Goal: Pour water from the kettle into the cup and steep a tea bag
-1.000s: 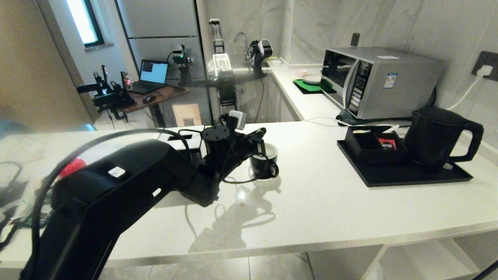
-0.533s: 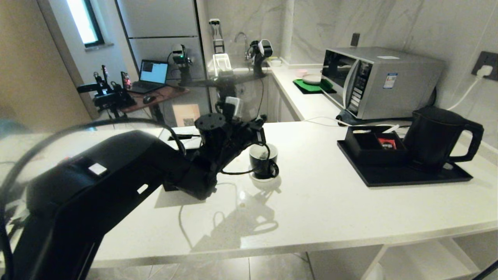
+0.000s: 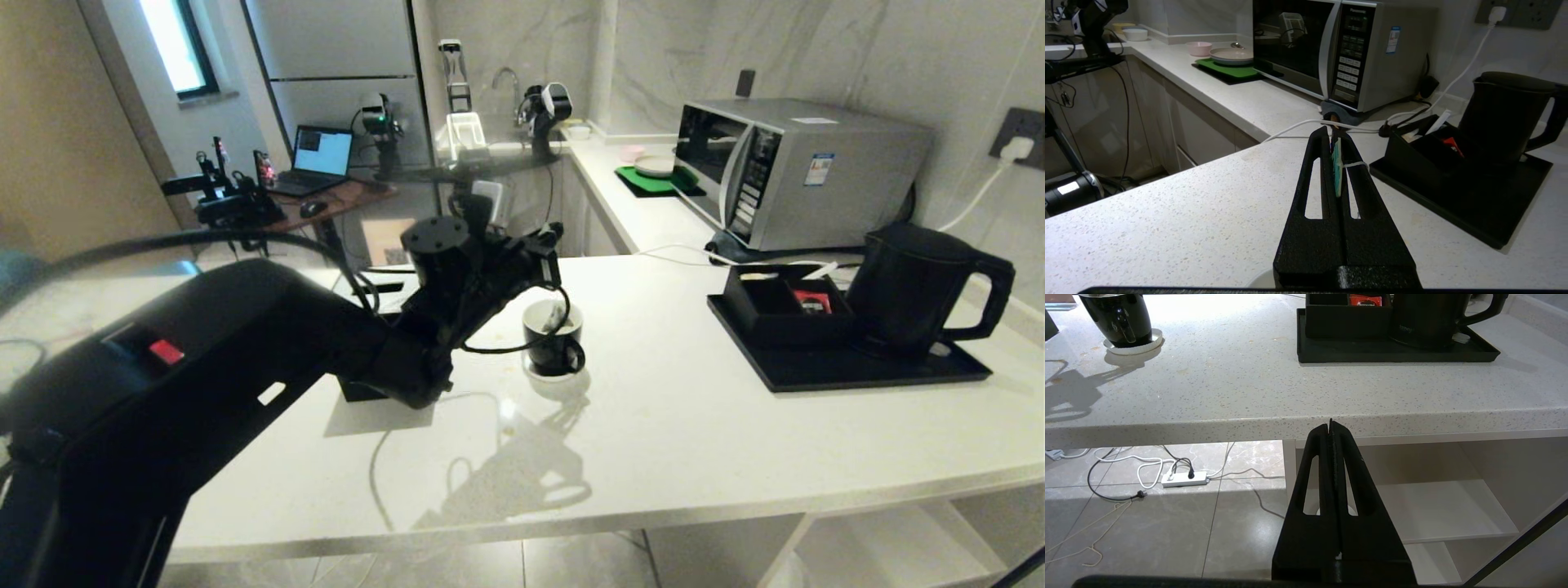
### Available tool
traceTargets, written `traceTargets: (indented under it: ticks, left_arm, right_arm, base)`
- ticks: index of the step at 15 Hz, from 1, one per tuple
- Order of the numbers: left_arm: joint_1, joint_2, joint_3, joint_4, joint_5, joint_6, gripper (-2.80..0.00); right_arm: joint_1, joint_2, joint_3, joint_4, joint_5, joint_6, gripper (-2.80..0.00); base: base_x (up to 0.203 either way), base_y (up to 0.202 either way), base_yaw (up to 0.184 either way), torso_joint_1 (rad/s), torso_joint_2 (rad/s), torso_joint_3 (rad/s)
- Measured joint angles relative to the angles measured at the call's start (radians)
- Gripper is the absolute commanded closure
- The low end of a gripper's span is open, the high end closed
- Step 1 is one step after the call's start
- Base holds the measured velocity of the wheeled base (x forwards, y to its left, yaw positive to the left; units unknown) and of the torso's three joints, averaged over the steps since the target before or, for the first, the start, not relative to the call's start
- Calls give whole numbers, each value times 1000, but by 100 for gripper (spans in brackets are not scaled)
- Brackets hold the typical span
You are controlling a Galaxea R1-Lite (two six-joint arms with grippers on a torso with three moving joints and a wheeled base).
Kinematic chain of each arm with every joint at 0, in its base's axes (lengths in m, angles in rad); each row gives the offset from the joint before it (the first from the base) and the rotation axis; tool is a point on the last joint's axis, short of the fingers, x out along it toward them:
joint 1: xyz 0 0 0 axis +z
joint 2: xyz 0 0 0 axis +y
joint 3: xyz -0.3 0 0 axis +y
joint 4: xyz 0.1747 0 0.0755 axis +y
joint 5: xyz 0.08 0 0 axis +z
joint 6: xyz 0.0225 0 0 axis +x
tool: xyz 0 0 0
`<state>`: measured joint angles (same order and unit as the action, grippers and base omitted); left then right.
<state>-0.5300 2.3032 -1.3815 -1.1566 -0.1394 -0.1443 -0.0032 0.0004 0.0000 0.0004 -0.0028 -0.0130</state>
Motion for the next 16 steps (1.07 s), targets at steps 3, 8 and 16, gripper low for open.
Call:
traceTargets:
  ticks: [3,8,16]
  left_arm:
    - [-5,-18,-16,8,-4,2,0]
    - [-14,-31,-28,9,0,3,0]
    - [-9,-31,-27,9,2,3,0]
  right_arm:
    - [0,0,0,0,0,0,0]
    - [0,0,0,0,0,0,0]
    - [0,0,0,0,0,-1,0]
  base:
    - [0,0,0,0,0,0]
    - [0,0,0,0,0,0]
    - [0,0,0,0,0,0]
